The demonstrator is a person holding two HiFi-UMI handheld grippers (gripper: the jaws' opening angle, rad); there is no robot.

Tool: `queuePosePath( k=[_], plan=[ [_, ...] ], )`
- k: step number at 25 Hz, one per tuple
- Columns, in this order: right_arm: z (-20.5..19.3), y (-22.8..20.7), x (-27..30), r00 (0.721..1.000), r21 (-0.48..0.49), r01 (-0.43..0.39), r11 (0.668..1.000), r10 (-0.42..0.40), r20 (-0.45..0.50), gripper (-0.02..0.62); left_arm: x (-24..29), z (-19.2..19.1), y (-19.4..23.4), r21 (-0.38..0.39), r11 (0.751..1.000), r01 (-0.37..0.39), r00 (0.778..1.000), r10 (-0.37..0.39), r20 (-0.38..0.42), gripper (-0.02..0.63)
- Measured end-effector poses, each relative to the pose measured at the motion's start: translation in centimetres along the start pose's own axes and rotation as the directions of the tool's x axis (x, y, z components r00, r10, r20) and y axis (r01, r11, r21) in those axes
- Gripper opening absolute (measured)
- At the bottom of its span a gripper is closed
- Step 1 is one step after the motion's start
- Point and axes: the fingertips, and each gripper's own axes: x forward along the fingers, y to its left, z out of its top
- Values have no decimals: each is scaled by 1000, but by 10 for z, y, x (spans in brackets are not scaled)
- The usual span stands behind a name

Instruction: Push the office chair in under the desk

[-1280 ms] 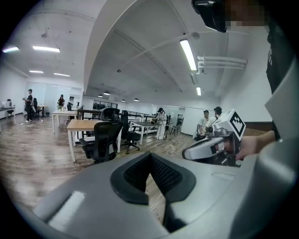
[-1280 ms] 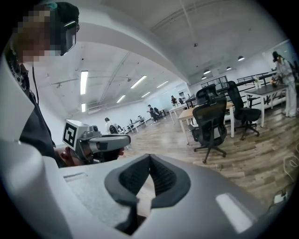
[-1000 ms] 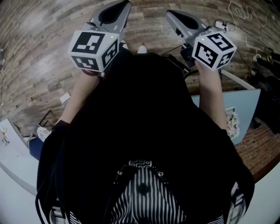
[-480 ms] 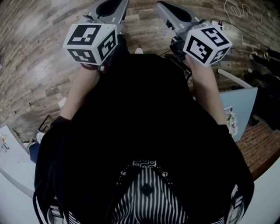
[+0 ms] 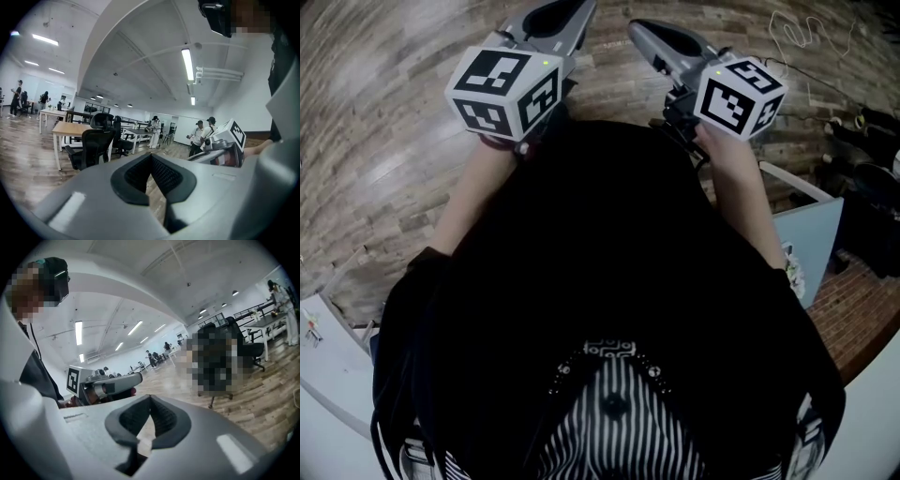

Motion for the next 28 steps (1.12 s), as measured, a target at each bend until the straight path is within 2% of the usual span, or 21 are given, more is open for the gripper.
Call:
queuePosePath(
  k=[3, 7, 16, 21, 24, 28],
  plan=[
    [30, -29, 46, 1000, 3, 17, 1000, -17, -12, 0, 31, 9, 48, 9, 999, 32, 999, -32, -23, 6],
    [52, -45, 86, 999, 2, 36, 999, -36, -26, 0, 51, 16, 88, 12, 996, 85, 995, -84, -55, 6],
    [91, -67, 176, 997, 31, 77, 997, -76, -25, 0, 72, 45, 179, 59, 991, 124, 992, -122, -38, 6],
    [114, -75, 220, 995, 26, 97, 995, -96, -17, 0, 79, 54, 229, 65, 991, 119, 992, -117, -44, 5],
    [129, -92, 257, 993, 36, 113, 993, -112, -24, 0, 90, 56, 272, 48, 992, 116, 992, -114, -47, 5],
    [152, -118, 297, 996, 137, 94, 986, -93, -13, 0, 112, 50, 319, -15, 994, 108, 992, -109, -59, 6]
  ],
)
